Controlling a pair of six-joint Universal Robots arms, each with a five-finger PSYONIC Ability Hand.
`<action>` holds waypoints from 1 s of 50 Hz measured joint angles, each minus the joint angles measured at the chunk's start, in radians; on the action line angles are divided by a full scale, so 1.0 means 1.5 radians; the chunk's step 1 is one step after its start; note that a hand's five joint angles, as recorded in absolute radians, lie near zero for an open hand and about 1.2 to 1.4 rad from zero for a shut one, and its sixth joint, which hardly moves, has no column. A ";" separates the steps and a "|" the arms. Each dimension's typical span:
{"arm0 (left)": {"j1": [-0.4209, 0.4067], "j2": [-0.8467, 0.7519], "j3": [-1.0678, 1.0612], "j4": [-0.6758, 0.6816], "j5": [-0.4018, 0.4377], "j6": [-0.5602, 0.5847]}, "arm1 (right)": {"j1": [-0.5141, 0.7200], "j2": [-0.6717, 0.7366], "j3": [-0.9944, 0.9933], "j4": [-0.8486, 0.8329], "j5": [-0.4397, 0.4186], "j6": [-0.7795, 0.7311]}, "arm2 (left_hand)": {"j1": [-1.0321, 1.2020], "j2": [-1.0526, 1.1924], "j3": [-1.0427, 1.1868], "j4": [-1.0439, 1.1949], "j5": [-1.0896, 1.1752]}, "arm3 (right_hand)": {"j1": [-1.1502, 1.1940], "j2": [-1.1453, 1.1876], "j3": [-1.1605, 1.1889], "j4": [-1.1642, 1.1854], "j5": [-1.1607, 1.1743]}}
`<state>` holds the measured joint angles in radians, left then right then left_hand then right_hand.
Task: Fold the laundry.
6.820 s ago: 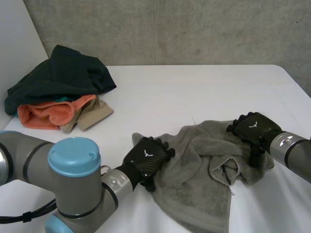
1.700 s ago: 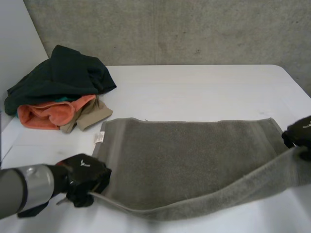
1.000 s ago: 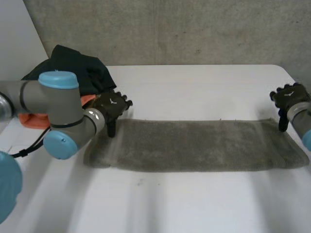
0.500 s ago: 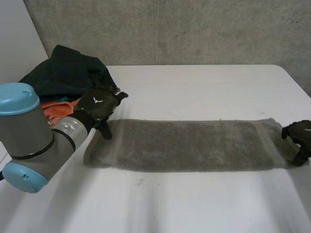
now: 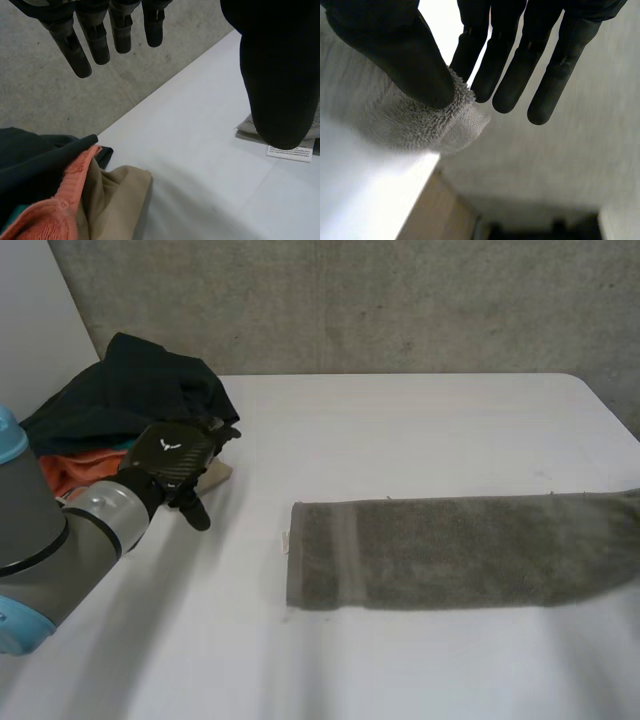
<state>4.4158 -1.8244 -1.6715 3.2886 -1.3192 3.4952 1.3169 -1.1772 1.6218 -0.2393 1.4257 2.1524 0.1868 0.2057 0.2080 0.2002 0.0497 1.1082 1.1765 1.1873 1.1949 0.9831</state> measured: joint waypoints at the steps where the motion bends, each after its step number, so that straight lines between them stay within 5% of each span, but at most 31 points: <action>1: 0.002 0.002 -0.002 0.000 0.001 0.000 | 0.027 -0.008 0.002 -0.008 -0.007 -0.004 | 0.000 0.000 0.000 0.000 0.000 | 0.000 0.000 0.000 0.000 0.000; 9: 0.013 0.009 -0.016 -0.004 0.002 -0.004 | 0.351 -0.080 0.085 -0.142 -0.167 -0.016 | 0.000 0.000 0.000 0.000 0.000 | 0.000 0.000 0.000 0.000 0.000; 16: 0.007 0.012 -0.027 -0.007 0.004 -0.007 | 0.540 0.002 0.104 -0.146 -0.195 -0.062 | 0.000 0.000 0.000 0.000 0.000 | 0.000 0.000 0.000 0.000 0.003; 19: -0.001 0.012 -0.031 -0.007 0.004 -0.008 | 0.589 0.051 0.085 -0.099 -0.165 -0.088 | 0.000 0.000 0.000 0.000 0.000 | -0.225 -0.236 -0.230 -0.229 -0.215; 20: -0.004 0.012 -0.032 -0.007 0.004 -0.008 | 0.598 0.061 0.077 -0.083 -0.153 -0.086 | 0.000 0.000 0.000 0.000 0.000 | -0.402 -0.416 -0.389 -0.389 -0.395; 24: -0.013 0.013 -0.031 -0.006 0.003 -0.008 | 0.593 0.039 0.066 -0.068 -0.122 -0.018 | 0.000 0.000 0.000 0.000 0.000 | -0.589 -0.644 -0.644 -0.647 -0.622; 33: -0.032 0.022 -0.024 -0.003 0.000 -0.008 | 0.460 -0.101 0.090 -0.007 -0.106 0.304 | 0.000 0.000 0.000 0.000 0.000 | -0.589 -0.647 -0.654 -0.659 -0.623; 38: -0.045 0.019 -0.026 0.001 -0.001 -0.007 | 0.360 -0.100 0.113 0.106 -0.106 0.330 | 0.000 0.000 0.000 0.000 0.000 | -0.589 -0.647 -0.652 -0.658 -0.623; 40: -0.050 0.015 -0.027 0.003 -0.001 -0.007 | 0.315 -0.085 0.125 0.141 -0.102 0.302 | 0.000 0.000 0.000 0.000 0.000 | -0.515 -0.563 -0.570 -0.586 -0.554; 46: -0.058 0.004 -0.030 0.004 -0.002 -0.006 | 0.246 -0.047 0.138 0.134 -0.072 0.206 | 0.000 0.000 0.000 0.000 0.000 | -0.017 -0.024 -0.045 -0.049 -0.027; 50: -0.059 0.005 -0.031 0.002 -0.002 -0.006 | 0.274 -0.047 0.131 0.054 -0.043 0.177 | 0.000 0.000 0.000 0.000 0.000 | -0.009 0.001 -0.003 -0.002 0.008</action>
<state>4.3279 -1.8173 -1.7187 3.2918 -1.3223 3.4855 1.7272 -1.2479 1.8181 -0.1589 1.3608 2.4185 0.1869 0.2057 0.2080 0.2002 0.0497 1.0943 1.1775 1.1828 1.1915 0.9946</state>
